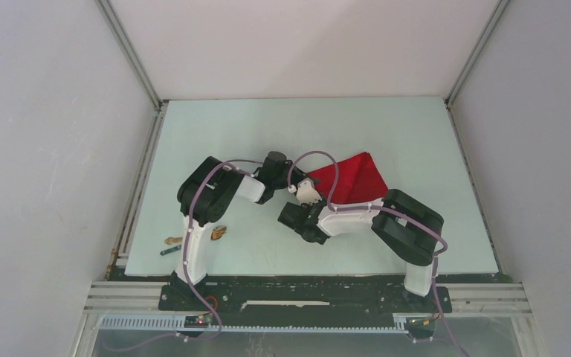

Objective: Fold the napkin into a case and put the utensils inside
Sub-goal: Pick up the upper triangle-folded napkin from the center of the board, then turn over the upper triangle folded napkin at the center of the board.

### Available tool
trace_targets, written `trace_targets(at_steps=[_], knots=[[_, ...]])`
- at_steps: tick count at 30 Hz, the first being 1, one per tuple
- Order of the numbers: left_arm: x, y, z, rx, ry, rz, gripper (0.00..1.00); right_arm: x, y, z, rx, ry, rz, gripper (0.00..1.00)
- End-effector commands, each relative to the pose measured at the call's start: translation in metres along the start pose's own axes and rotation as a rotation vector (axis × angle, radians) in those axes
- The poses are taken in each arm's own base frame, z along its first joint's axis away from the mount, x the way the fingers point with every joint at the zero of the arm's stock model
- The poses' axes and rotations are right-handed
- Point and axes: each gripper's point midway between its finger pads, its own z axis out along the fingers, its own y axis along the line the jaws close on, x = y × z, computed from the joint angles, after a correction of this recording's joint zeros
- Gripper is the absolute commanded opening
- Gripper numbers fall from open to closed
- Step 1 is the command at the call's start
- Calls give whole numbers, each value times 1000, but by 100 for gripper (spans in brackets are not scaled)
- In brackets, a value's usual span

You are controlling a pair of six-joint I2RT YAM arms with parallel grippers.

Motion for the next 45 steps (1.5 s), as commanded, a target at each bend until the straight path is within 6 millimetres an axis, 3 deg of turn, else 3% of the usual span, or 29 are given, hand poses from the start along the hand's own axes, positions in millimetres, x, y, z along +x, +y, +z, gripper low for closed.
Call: trace_targets(at_steps=[1, 13, 16, 21, 25, 30, 35, 38, 41, 43, 45], knots=[[-3, -13, 2, 47, 2, 9, 0, 10, -1, -7, 3, 17, 27, 37], [-3, -9, 3, 43, 2, 5, 0, 17, -3, -13, 27, 17, -1, 39], [-3, -8, 3, 41, 1, 4, 0, 17, -3, -13, 28, 14, 0, 31], [-3, -8, 3, 40, 2, 7, 0, 12, -4, -15, 24, -3, -5, 1], [-2, -18, -2, 60, -2, 37, 0, 10, -7, -20, -5, -3, 7, 0], [-4, -37, -22, 13, -39, 149, 0, 7, -11, -43, -146, 14, 46, 0], [-2, -57, -66, -31, -68, 190, 0, -15, 6, -91, -479, -2, 111, 0], [-3, -56, -110, -136, -110, 223, 0, -38, 15, -133, -689, -38, 168, 0], [-12, -61, -170, -248, -230, 309, 0, -70, 29, -200, -1003, -124, 194, 0], [-20, -78, -214, -296, -348, 389, 0, -87, 33, -257, -1283, -181, 215, 0], [-33, -88, -255, -363, -490, 442, 0, -97, 29, -292, -1463, -214, 239, 0]])
